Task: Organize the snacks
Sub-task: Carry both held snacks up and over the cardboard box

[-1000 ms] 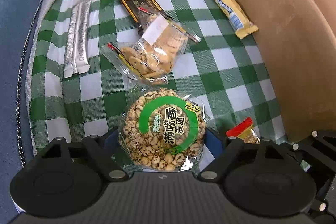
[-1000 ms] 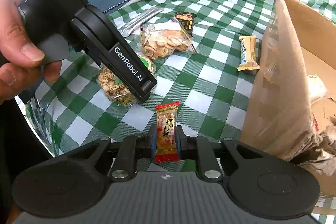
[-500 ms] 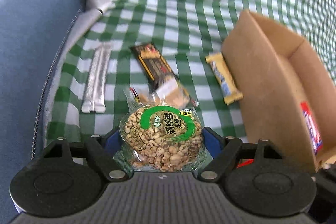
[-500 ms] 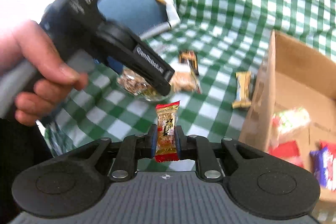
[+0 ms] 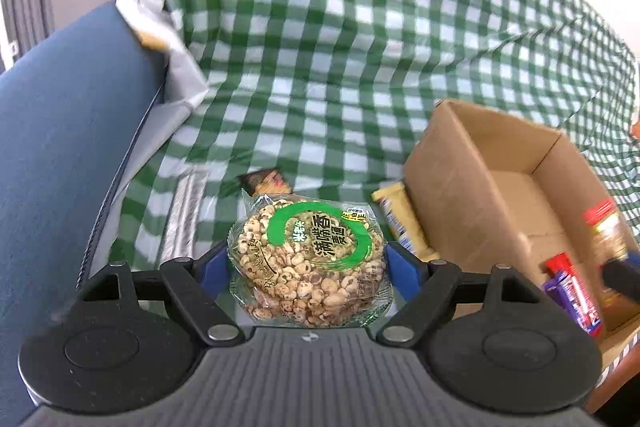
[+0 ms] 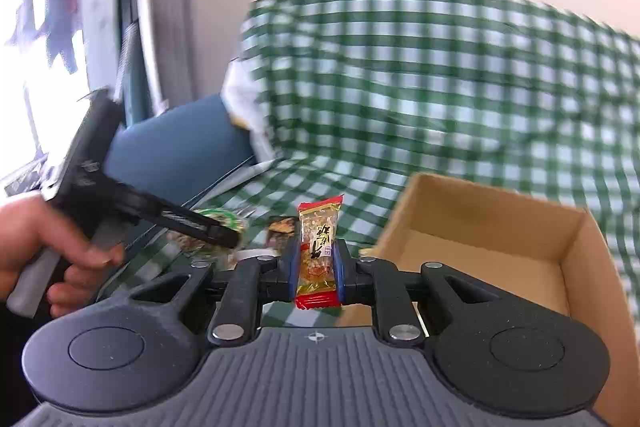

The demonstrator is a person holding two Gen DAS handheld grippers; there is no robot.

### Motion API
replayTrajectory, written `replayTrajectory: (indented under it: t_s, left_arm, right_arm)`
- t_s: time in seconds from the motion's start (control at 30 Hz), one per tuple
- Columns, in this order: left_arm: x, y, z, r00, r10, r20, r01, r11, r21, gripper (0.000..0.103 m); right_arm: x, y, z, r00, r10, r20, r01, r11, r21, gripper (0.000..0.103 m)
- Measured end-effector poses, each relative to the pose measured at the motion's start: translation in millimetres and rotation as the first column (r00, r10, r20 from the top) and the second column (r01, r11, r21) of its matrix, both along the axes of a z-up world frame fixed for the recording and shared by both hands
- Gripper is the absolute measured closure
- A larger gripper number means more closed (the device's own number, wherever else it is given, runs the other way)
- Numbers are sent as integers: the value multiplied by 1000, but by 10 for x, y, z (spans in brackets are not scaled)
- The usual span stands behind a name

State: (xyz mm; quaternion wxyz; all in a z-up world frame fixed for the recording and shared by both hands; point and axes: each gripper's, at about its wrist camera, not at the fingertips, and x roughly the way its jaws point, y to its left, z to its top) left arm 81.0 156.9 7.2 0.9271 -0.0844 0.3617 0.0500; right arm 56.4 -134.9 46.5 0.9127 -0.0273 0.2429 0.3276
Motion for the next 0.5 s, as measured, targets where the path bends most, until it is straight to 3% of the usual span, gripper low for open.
replayTrajectory:
  t_s: [0.3,0.5]
  left_arm:
    - [-31,-345,149,985,-82,153,75,996,53,19]
    - [-35,-620,201,963,-149,225,126,986,113,19]
  right_arm:
    - [120,-317,-144,993,-111,-38,113,993,37,85]
    - [60,-421,-142,991,-135,-4,135,990,29,85]
